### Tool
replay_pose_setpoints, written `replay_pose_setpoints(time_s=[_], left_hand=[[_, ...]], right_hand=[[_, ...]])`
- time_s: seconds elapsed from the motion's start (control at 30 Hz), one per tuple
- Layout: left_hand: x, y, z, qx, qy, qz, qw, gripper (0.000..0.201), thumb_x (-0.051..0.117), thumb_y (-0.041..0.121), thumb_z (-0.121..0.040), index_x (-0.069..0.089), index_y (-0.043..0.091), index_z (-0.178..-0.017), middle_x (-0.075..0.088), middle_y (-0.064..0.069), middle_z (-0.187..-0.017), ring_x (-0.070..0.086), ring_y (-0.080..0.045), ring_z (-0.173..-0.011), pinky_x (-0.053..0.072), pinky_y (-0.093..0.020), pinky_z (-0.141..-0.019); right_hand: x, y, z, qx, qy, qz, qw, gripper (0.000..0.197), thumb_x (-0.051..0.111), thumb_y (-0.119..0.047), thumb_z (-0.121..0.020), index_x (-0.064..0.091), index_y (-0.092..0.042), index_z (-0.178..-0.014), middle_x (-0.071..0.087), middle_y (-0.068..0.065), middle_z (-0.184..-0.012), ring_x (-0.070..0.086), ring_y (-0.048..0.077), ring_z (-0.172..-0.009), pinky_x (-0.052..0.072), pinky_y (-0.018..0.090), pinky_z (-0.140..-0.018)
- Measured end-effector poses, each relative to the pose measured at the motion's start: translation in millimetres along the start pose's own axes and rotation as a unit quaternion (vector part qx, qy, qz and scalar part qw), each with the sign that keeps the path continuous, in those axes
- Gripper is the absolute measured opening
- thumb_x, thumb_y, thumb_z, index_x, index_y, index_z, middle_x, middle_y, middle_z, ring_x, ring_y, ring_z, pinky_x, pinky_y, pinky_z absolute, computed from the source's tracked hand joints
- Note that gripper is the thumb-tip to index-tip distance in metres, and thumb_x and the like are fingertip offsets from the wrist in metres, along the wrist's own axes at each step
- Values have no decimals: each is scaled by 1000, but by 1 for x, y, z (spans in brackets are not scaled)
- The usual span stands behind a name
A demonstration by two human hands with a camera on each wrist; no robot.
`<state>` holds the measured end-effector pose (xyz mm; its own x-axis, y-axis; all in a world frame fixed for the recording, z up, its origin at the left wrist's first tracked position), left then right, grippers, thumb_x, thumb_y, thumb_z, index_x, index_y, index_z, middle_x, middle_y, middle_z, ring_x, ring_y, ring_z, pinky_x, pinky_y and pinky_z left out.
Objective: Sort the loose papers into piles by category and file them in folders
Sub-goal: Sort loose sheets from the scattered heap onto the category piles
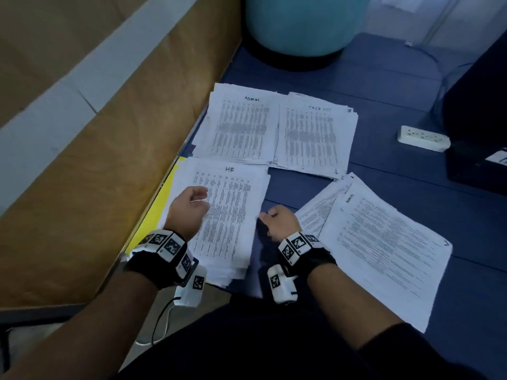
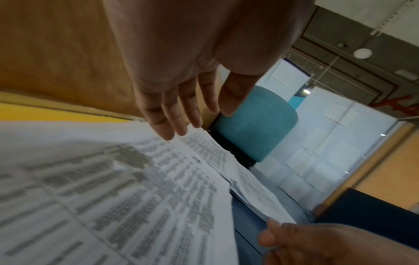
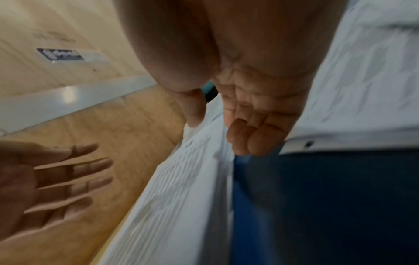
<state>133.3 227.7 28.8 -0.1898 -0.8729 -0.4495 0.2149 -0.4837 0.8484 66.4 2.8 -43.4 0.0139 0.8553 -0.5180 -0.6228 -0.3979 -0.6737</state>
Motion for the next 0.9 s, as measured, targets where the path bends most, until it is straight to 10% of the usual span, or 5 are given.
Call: replay_pose_setpoints(time_s=[0.37,0.6,0.9], left_hand=[[185,48,25,25,-223,-23,974,27,60,4,-88,59,13,-114,61,-7,-109,58,-21,-94,49,-35,-86],[263,40,59,19,-262,-156,952,44,65,9,-82,56,11,-126,59,-8,-125,55,-22,-114,38,-23,-89],[278,32,72,-25,-221,-185,957,58,72,14,-82,49,17,-135,52,-8,-136,50,-23,-123,40,-35,-103]], right_hand=[[-196,131,33,88,144,28,985,12,68,-20,-87,59,-13,-90,64,-5,-85,58,17,-82,36,21,-56],[-271,190,26,143,112,172,968,48,73,-22,-87,55,-7,-128,59,13,-127,55,30,-117,46,33,-92],[-284,208,-3,92,88,301,945,52,65,-19,-86,44,-19,-134,49,9,-133,46,32,-123,38,46,-103]])
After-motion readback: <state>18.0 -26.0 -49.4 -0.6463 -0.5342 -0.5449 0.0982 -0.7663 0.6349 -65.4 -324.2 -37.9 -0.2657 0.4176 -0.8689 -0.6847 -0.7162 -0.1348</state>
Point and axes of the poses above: each hand's wrist, its own z-axis away from the middle knuckle, its own x-axis out of the palm, y = z × x, the point moved 7 cm from there along -z, towards the middle knuckle
